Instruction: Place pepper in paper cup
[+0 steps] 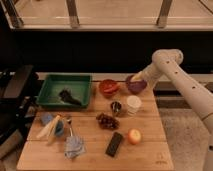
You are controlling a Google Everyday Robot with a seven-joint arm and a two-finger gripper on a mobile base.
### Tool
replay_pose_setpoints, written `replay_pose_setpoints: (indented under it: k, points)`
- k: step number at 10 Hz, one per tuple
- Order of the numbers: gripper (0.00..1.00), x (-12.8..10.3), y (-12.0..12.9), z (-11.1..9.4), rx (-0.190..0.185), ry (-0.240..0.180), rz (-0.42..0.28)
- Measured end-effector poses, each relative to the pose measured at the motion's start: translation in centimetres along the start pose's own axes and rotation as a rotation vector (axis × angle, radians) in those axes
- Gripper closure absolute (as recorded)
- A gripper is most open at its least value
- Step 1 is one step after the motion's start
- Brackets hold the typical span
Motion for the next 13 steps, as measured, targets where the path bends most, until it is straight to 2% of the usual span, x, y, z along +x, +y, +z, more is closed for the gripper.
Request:
replay_pose_setpoints:
  k: [2,4,7,10,13]
  points:
    - [0.26,-0.2,-1.4,0.5,0.022,-0.028,-0.025]
    - [0.26,-0.3,-2.5,0.7,0.061,-0.068,-0.031]
    - [0.26,-1.1,-4.2,1.0,0.114,-0.104,-0.062]
    - [0.26,-1.7,-6.0,1.2,0.202,-0.103,-0.119]
    - [0.26,-2.4,-7.7,2.4,0.236,-0.11,-0.205]
